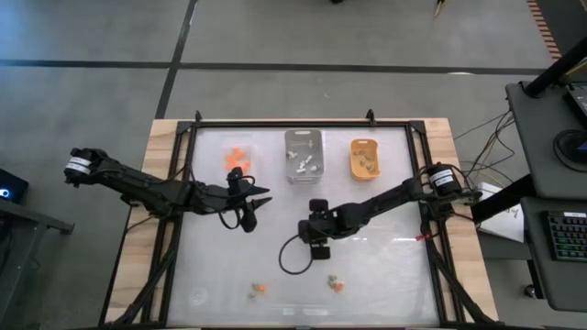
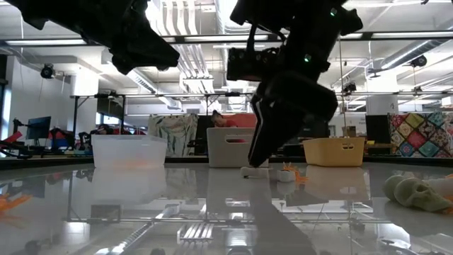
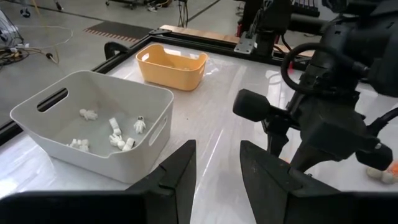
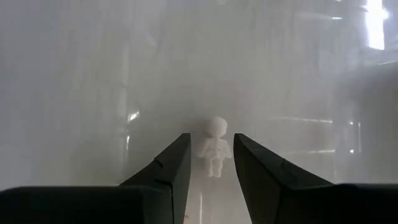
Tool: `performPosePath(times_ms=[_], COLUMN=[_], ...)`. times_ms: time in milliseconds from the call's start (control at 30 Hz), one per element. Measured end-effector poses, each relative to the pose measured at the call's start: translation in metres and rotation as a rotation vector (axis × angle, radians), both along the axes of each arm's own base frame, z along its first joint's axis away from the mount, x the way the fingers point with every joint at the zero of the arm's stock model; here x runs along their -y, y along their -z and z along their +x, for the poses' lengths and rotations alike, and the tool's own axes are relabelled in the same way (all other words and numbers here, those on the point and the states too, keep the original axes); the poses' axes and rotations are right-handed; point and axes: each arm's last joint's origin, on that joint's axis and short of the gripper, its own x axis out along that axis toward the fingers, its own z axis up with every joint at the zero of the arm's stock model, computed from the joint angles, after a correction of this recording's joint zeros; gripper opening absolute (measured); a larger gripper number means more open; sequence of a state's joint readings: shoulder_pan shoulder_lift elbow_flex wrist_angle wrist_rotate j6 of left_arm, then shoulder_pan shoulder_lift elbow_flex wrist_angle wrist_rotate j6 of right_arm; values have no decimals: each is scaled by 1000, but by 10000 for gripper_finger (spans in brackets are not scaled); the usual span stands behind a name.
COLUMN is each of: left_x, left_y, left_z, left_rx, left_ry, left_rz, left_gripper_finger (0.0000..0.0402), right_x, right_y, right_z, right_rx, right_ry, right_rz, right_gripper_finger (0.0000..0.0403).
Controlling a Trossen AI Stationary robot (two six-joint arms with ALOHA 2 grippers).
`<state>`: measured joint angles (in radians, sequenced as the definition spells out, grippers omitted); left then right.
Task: Sort Halloween decoration
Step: Put the white skeleton toy into the gray bin
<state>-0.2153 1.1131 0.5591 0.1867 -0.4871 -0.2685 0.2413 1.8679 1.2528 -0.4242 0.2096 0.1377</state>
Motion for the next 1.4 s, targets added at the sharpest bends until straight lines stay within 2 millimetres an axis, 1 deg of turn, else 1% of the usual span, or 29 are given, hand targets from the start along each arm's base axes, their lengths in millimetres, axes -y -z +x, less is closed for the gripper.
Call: performPosePath(times_ms=[267,333,433,600,667,767,833,1000,1133,1233,1300,1400], left_x=[0,0,0,0,0,0,0,4,10,16,21,27], left_y=[0,0,0,0,0,-1,-2,-5,-7,-8,-8,-8], left_z=[0,0,0,0,0,1,1,2,1,0,-1,-3], left_rx=[0,0,-1,4,8,23,34,66,93,105,114,123], left_ry=[-1,-1,-1,-2,-3,-4,-6,4,32,53,65,78], left_rz=[-2,-2,-2,-7,-11,-17,-25,-44,-55,-80,-103,-152], left_gripper_finger=[107,107,107,107,107,107,107,107,107,107,107,107], right_x=[2,3,4,5,5,5,7,18,39,65,90,134], right_y=[14,18,19,19,19,15,8,-28,-57,-81,-91,-98], right_z=[-7,-8,-9,-9,-8,-5,-1,5,3,-2,-5,-11], right_rx=[11,13,21,25,25,35,58,163,242,309,333,341], right_ry=[30,33,37,28,23,6,-6,-33,-31,22,97,223], right_rz=[10,20,24,29,27,18,9,-15,-48,-98,-142,-173], right_gripper_finger=[113,107,83,26,19,20,20,20,19,19,19,21])
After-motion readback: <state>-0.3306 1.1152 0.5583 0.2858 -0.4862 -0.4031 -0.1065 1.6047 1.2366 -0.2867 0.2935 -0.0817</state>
